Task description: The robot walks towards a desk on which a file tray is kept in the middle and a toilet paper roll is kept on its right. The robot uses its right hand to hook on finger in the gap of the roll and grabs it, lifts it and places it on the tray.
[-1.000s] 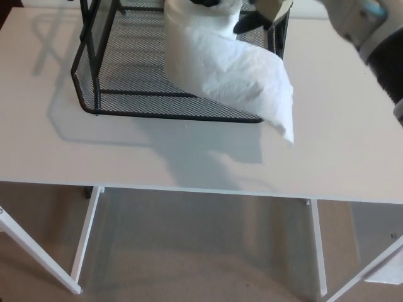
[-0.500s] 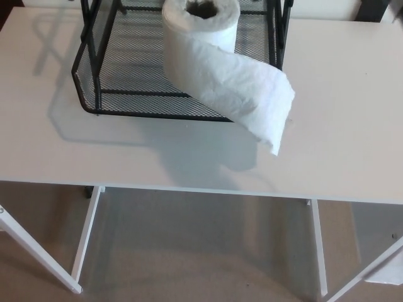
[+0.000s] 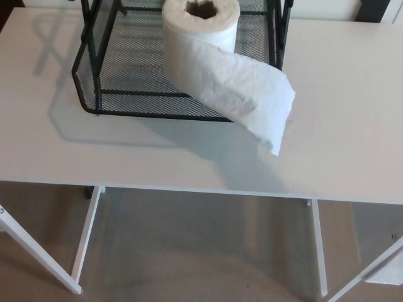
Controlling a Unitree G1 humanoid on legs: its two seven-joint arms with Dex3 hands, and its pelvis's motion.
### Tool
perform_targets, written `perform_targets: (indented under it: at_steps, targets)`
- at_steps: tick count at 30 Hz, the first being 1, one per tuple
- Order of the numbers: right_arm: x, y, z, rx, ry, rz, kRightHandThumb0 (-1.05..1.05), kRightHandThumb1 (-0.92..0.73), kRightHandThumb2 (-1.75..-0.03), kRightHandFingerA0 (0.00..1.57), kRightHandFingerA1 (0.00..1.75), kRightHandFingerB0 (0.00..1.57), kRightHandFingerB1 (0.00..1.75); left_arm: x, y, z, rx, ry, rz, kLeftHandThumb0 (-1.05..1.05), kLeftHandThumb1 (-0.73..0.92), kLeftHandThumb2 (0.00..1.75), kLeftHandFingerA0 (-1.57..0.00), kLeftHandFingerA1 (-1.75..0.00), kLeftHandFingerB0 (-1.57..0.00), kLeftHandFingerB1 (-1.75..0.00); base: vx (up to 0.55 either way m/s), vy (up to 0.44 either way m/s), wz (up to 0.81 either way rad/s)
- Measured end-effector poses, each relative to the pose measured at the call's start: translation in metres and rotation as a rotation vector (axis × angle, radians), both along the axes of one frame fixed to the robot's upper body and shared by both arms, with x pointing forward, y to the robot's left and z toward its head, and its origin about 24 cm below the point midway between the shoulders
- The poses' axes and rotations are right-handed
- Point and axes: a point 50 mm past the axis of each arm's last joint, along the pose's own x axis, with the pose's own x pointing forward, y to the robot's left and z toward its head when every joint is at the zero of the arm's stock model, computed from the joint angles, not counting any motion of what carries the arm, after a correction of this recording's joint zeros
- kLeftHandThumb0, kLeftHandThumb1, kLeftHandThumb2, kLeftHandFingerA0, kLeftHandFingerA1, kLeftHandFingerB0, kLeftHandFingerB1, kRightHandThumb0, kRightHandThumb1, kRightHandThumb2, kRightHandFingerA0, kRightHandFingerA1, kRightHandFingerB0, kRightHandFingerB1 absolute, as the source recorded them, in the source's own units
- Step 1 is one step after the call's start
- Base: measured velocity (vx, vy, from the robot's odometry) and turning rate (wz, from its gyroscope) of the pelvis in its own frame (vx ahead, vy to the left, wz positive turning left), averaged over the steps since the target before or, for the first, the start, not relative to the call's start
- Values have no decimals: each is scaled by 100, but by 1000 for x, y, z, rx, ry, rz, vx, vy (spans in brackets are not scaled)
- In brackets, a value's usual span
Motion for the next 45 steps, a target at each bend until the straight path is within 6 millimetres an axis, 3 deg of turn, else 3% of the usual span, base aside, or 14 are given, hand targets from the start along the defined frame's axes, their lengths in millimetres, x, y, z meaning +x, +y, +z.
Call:
perform_targets:
  at_steps: [9,10,22,25,26,27,29,30,31,35,36,37,42,45]
  targets:
    - [-30,-90,-37,166,5,-190,-70,-61,-59,101,93,30,51,1,0,0,-1,-2,-1,-64,92,73,-17,-48,-20,-44,0,0,0]
    - [-32,-95,-41,178,8,-202,-66,-46,-91,79,76,27,58,1,0,0,-1,-1,-1,-64,92,74,-19,-48,-21,-44,0,0,0]
    - [-75,-177,-147,385,113,-477,-67,-72,-61,59,112,17,56,1,-1,0,-2,-4,-3,-64,92,77,-15,-47,-15,-43,0,0,0]
    - [-90,-190,-181,455,139,-551,-69,-76,-63,65,122,14,59,1,-1,0,-2,-4,-3,-63,92,76,-15,-46,-17,-42,0,0,0]
    - [-92,-192,-186,465,144,-562,-67,-77,-67,107,152,10,53,1,-1,0,-2,-4,-3,-64,92,73,-15,-45,-16,-42,0,0,0]
    - [-100,-197,-204,502,159,-600,-73,-67,-104,108,131,2,51,1,-1,0,-2,-4,-3,-65,92,74,-18,-47,-20,-44,0,0,0]
    - [-109,-201,-225,545,175,-642,-78,-71,-90,46,117,0,53,1,-1,0,-2,-3,-2,-64,92,74,-17,-46,-19,-44,0,0,0]
    - [-114,-201,-237,569,183,-664,-38,-55,-111,31,79,2,55,1,-1,0,-2,-4,-2,-63,92,74,-16,-46,-18,-43,0,0,0]
    - [-119,-202,-247,590,190,-686,-60,-79,-52,5,116,1,60,1,-1,0,-3,-4,-2,-66,92,73,-16,-45,-18,-41,0,0,0]
    - [-139,-204,-285,696,210,-778,-38,-57,-57,0,94,2,65,1,-1,0,-2,-5,-3,-66,92,75,-19,-47,-21,-43,0,0,0]
    - [-144,-205,-292,724,207,-802,-23,-39,-94,45,86,0,53,2,-1,0,-2,-6,-3,-65,92,76,-17,-47,-20,-43,0,0,0]
    - [-146,-206,-295,741,203,-817,-23,-60,-68,17,100,1,43,2,-1,0,-2,-6,-3,-62,92,78,-15,-44,-19,-40,0,0,0]
    - [-171,-210,-325,818,203,-953,-61,-47,-81,54,80,10,49,3,-1,1,-2,-14,-3,-59,92,77,-10,-44,-13,-41,0,0,0]
    - [-188,-210,-344,834,242,-1029,-55,-44,-75,29,78,12,47,4,0,3,0,-23,1,-58,92,78,-21,-42,-23,-39,0,0,0]
